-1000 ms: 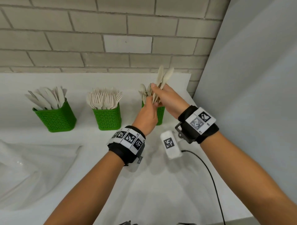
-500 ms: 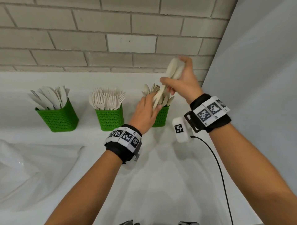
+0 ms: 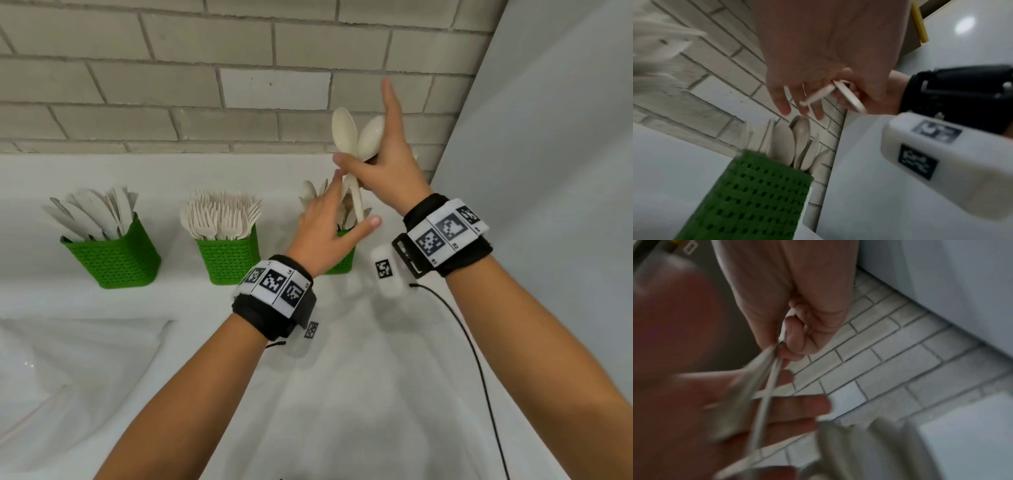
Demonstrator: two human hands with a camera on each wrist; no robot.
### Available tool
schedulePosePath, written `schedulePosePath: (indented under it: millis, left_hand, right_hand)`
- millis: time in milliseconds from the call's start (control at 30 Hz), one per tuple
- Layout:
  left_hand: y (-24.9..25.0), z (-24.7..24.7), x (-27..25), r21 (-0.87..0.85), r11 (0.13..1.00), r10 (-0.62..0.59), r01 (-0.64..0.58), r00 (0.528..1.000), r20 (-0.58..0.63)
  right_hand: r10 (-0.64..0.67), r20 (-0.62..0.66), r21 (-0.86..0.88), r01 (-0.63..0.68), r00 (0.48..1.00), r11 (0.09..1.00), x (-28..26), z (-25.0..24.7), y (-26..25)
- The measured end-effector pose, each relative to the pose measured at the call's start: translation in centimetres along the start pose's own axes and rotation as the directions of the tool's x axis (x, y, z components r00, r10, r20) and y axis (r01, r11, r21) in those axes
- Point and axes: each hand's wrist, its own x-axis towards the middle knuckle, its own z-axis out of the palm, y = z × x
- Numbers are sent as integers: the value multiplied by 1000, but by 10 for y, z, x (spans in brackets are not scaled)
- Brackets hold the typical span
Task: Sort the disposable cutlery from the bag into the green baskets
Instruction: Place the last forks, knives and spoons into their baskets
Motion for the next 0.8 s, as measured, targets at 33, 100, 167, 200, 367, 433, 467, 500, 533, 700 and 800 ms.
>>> schedulePosePath:
  millis: [33, 100, 167, 200, 367, 433, 467, 500, 533, 700, 800]
  left_hand:
    - [0, 3, 4, -56, 998, 41, -41, 999, -8]
    - [0, 4, 7, -111, 992, 58, -63, 997, -55]
    - [-2, 2, 5, -91, 995, 27, -35, 996, -85]
    - [-5, 1, 5, -68, 997, 12, -19, 995, -96]
    - [-8, -2, 2, 26, 1000, -6, 7, 999, -43]
    - [-6, -3, 3, 52, 999, -4, 3, 1000, 14]
    - [-6, -4, 5, 62, 998, -2, 0, 1000, 30]
    - [-8, -5, 6, 88, 996, 0, -2, 1000, 20]
    - [-12, -7, 6, 132, 991, 1, 1, 1000, -16]
    - [-34, -14, -1, 14, 958, -280, 286, 945, -168]
    - [-44, -4, 0, -54, 899, -436, 436, 900, -3]
  right_hand:
    - [54, -18, 117, -51, 998, 992, -1, 6, 2]
    - [185, -16, 318, -171, 983, 932, -4, 11, 4]
    - [248, 63, 404, -252, 967, 879, -6, 11, 4]
    - [247, 121, 392, -275, 961, 878, -6, 9, 3]
    - [221, 313, 262, -308, 924, 915, -6, -3, 9]
    - [184, 368, 192, -268, 912, 944, -5, -10, 3]
    - [174, 375, 168, -251, 911, 953, -3, -14, 0]
    - [170, 359, 163, -241, 917, 957, -2, -17, -2]
    - [174, 317, 173, -238, 932, 956, 0, -20, -3]
    - [202, 68, 100, -208, 977, 973, 17, -38, 13]
    - [233, 92, -60, -228, 968, 972, 23, -36, 26]
